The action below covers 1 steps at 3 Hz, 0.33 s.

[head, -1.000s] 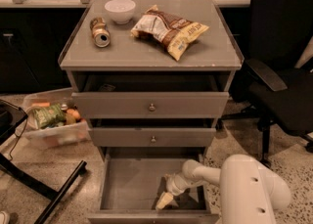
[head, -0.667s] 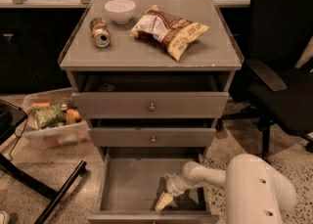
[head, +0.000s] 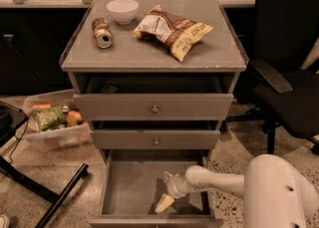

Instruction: Open bottom drawer

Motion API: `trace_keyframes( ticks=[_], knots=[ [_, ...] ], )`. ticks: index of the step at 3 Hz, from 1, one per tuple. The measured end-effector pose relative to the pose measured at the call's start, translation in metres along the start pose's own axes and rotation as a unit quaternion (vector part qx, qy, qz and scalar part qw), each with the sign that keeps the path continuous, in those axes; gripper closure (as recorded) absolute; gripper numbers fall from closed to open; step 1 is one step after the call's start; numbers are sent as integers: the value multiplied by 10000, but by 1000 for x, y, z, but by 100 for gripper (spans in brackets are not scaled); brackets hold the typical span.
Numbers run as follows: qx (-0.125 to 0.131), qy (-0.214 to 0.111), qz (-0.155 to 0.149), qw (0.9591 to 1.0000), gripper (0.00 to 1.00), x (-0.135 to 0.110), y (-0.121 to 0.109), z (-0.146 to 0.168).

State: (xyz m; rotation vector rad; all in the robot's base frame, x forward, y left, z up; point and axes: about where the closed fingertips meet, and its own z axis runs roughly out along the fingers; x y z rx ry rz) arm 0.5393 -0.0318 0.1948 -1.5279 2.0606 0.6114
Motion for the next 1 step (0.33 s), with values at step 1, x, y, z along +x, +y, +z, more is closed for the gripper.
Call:
trace_keyframes(
  ticks=[1],
  knots=[
    [1,-4,-12,10000,0,-1,3,1]
  ],
)
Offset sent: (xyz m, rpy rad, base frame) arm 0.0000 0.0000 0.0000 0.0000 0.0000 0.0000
